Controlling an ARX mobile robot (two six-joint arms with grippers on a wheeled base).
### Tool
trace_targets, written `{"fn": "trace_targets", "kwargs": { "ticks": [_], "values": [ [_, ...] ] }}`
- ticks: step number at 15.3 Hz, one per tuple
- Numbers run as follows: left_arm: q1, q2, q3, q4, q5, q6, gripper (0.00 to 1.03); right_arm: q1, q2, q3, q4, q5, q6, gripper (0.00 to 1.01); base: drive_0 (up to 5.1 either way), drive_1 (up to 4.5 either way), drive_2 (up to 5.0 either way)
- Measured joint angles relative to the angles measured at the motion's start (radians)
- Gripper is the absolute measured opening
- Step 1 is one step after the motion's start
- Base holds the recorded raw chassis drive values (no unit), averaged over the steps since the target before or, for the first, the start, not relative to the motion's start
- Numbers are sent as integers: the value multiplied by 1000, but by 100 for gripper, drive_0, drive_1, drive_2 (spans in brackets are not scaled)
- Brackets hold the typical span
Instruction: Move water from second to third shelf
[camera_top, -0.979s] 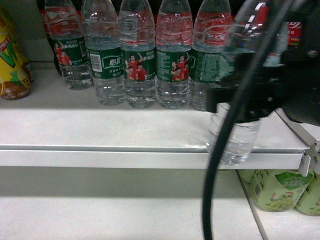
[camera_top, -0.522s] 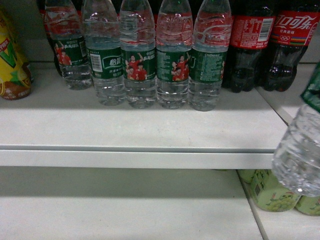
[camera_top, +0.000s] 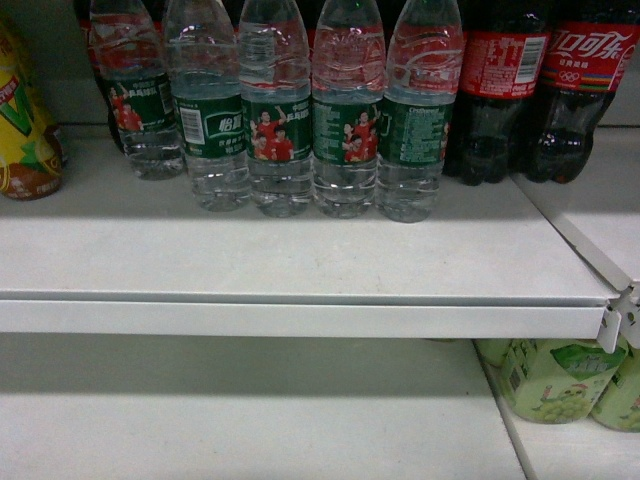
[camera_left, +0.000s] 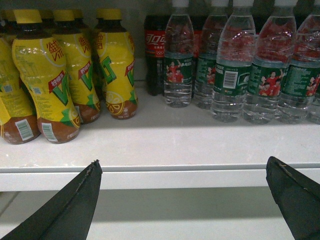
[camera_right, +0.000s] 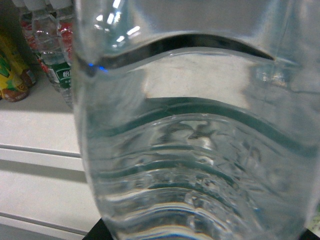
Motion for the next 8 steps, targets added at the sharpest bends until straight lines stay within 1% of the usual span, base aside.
{"fn": "trace_targets", "kwargs": {
  "ticks": [1, 3, 4, 5, 7, 8],
  "values": [
    [0, 0, 0, 0, 0, 0, 98, 19, -1, 0, -10, 14, 6, 40, 0, 0, 0],
    [0, 0, 0, 0, 0, 0, 98, 79, -7, 0, -9, 51, 11, 40, 0, 0, 0],
    [0, 0, 0, 0, 0, 0, 98, 95, -10, 0, -6, 63, 11, 40, 0, 0, 0],
    [0, 0, 0, 0, 0, 0, 98, 92, -15, 0, -9, 78, 10, 40, 0, 0, 0],
    [0, 0, 0, 0, 0, 0, 98, 72, -32, 0, -24, 79, 11, 40, 0, 0, 0],
    [0, 0, 0, 0, 0, 0, 98, 72, -38, 0, -23, 80, 10, 40, 0, 0, 0]
  ]
}}
